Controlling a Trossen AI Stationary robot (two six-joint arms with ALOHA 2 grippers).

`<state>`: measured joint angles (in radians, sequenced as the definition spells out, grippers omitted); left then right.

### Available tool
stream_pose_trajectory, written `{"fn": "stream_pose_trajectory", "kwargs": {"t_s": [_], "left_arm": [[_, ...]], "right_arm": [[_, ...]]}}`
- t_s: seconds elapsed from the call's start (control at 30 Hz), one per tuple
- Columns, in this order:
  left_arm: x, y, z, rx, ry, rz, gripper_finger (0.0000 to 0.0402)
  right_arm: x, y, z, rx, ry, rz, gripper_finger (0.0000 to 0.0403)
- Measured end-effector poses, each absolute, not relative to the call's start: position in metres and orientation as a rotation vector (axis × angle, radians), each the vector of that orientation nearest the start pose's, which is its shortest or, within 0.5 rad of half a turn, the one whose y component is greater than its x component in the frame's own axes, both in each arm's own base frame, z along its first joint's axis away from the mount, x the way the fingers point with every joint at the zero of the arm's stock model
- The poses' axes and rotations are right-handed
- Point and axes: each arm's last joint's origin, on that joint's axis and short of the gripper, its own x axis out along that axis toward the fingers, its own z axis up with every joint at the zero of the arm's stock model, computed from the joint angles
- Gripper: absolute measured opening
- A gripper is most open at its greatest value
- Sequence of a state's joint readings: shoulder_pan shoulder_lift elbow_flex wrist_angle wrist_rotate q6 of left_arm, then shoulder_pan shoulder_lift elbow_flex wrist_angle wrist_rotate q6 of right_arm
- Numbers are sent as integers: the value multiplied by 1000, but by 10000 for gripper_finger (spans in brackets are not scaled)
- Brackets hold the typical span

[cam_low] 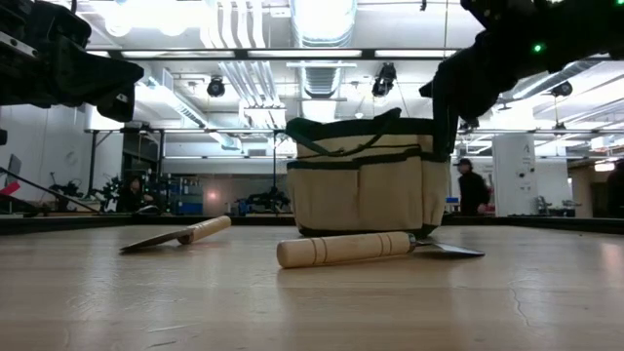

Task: Pick & Place Garden tools in Gardening bag
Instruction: Put the shear scissors into the gardening bag

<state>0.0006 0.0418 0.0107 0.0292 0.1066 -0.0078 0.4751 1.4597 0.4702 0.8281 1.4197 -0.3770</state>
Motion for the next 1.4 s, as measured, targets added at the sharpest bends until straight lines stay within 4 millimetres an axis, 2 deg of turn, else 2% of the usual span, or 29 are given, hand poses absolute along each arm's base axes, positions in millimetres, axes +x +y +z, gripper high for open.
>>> {"fn": "stream_pose_trajectory", "kwargs": {"t_s": [0.23, 0.57, 1.07, 1.4], "left_arm": [[100, -3, 167, -8, 3, -106, 37], [100, -3, 167, -8, 3, -106, 37], [100, -3, 167, -8, 3, -106, 37], [100, -3, 167, -8, 2, -106, 37]], "right_arm": [[232, 87, 180, -500, 290, -907, 218], [230, 88, 194, -484, 269, -906, 241], [226, 87, 176, -363, 254, -865, 253], [224, 86, 180, -374, 253, -876, 251]]}}
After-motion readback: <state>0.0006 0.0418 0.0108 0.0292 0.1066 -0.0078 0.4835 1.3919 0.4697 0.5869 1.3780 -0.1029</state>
